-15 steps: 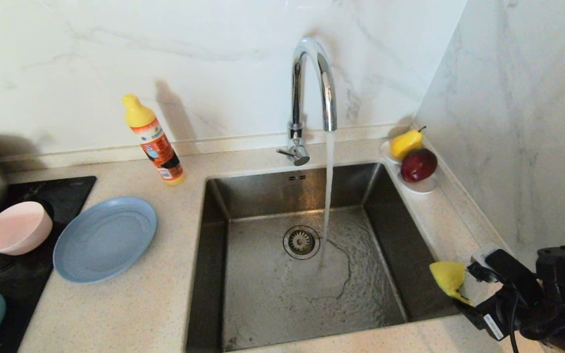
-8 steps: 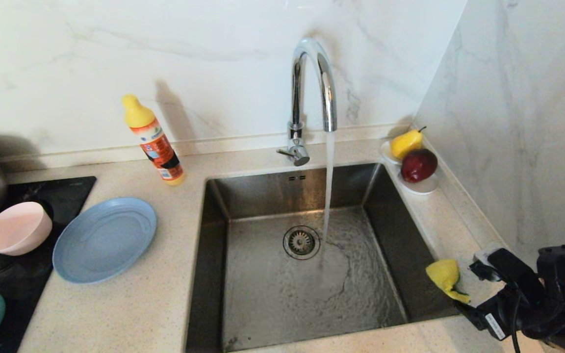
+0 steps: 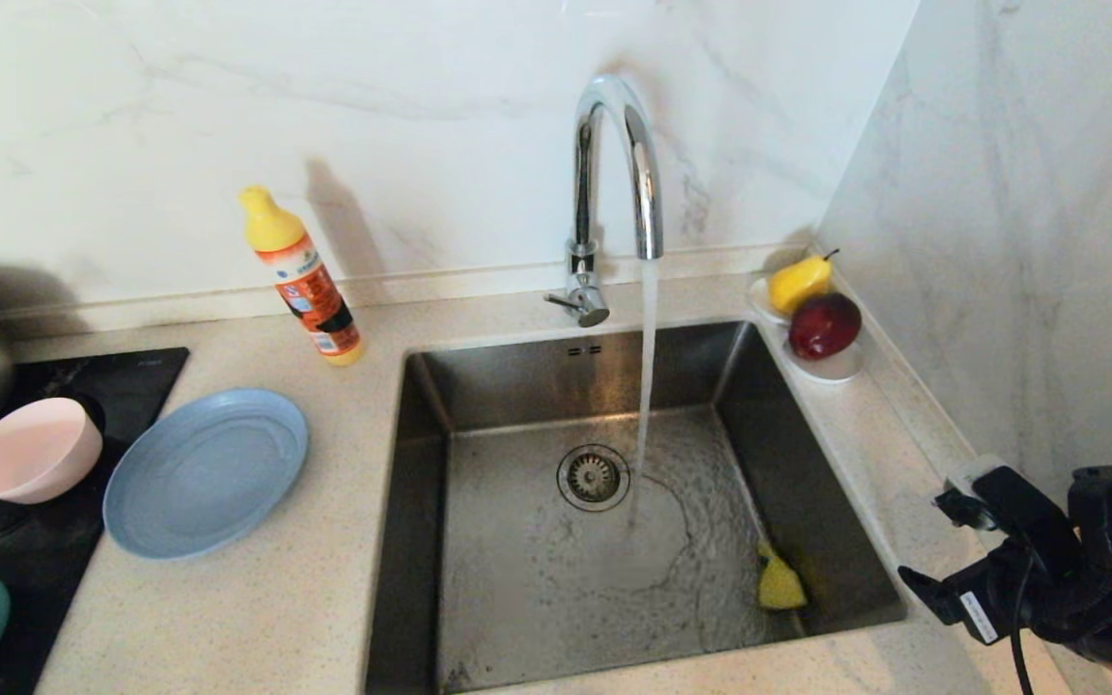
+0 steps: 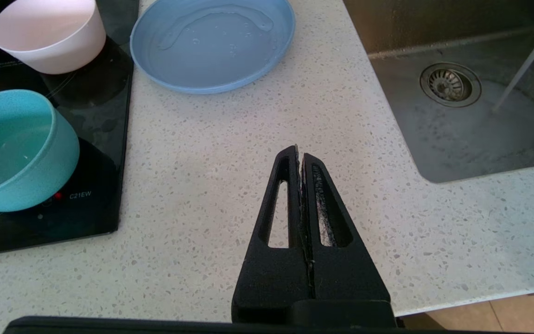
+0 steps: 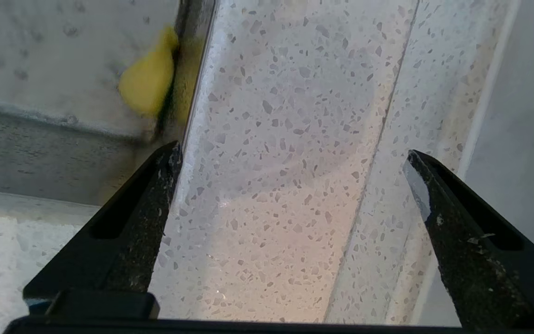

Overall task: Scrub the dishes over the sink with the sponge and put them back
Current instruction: Put down the sponge, then turn off the faucet

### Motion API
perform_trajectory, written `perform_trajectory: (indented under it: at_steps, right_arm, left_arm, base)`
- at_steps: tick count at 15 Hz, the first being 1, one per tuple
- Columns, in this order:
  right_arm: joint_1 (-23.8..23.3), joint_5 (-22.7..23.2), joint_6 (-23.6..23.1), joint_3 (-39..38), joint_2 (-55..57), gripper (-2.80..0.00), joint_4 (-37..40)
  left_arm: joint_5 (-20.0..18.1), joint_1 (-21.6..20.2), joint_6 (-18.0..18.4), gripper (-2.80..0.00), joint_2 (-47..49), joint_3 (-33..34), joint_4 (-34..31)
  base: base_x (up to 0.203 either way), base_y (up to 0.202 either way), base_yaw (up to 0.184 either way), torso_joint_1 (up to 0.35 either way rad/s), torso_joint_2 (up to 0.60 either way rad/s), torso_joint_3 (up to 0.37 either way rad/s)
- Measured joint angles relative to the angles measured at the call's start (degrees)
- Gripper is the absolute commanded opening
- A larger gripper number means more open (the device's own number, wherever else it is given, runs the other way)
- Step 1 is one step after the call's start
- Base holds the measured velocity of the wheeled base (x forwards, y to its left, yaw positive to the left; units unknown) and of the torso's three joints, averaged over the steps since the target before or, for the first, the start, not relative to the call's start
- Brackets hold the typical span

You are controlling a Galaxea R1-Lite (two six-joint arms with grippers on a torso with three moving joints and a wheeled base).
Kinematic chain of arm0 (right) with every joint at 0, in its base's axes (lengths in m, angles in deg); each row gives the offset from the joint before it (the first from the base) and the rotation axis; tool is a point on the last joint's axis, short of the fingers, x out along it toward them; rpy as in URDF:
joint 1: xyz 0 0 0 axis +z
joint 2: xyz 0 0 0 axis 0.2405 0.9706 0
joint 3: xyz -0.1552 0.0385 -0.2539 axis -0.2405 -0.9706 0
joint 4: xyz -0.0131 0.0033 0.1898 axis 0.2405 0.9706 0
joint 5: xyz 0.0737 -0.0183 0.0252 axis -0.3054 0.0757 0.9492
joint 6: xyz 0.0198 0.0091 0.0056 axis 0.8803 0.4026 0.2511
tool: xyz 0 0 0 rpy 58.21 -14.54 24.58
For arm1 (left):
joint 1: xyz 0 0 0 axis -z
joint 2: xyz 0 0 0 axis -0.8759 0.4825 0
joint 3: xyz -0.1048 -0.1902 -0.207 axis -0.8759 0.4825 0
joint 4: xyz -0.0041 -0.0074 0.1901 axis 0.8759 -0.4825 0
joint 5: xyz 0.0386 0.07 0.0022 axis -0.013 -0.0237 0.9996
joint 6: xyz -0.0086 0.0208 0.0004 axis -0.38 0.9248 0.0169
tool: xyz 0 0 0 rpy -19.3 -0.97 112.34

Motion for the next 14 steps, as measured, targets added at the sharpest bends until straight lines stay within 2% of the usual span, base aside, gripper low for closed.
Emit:
perform_trajectory:
  at_steps: [1, 2, 5, 8, 14]
  right_arm:
    - [0.0, 0.1, 0.2, 0.2, -0.4, 0.0, -0.1]
    - [0.0, 0.3, 0.6, 0.3, -0.9, -2.8, 0.0]
    - [0.2, 0.8, 2.3, -0.2, -4.1, -2.8, 2.3]
    - [0.3, 4.3, 5.4, -1.4, -10.0, -2.8, 6.6]
    - [-1.2, 11.2, 9.0, -6.3, -32.8, -2.8, 16.5]
  left_arm:
    - [0.0, 0.0, 0.0, -2.8, 0.0, 0.0, 0.0]
    - [0.0, 0.0, 0.0, -2.8, 0.0, 0.0, 0.0]
    - [0.0, 0.0, 0.0, -2.8, 0.0, 0.0, 0.0]
    - [0.0, 0.0, 0.0, -2.8, 0.0, 0.0, 0.0]
    - [0.0, 0.0, 0.0, -2.8, 0.0, 0.0, 0.0]
  base:
    - [0.0, 0.0, 0.0, 0.0, 0.0, 0.0]
    - [0.0, 0.0, 0.0, 0.0, 0.0, 0.0]
    - [0.0, 0.0, 0.0, 0.0, 0.0, 0.0]
    - [0.0, 0.0, 0.0, 0.0, 0.0, 0.0]
    - [0.0, 0.0, 0.0, 0.0, 0.0, 0.0]
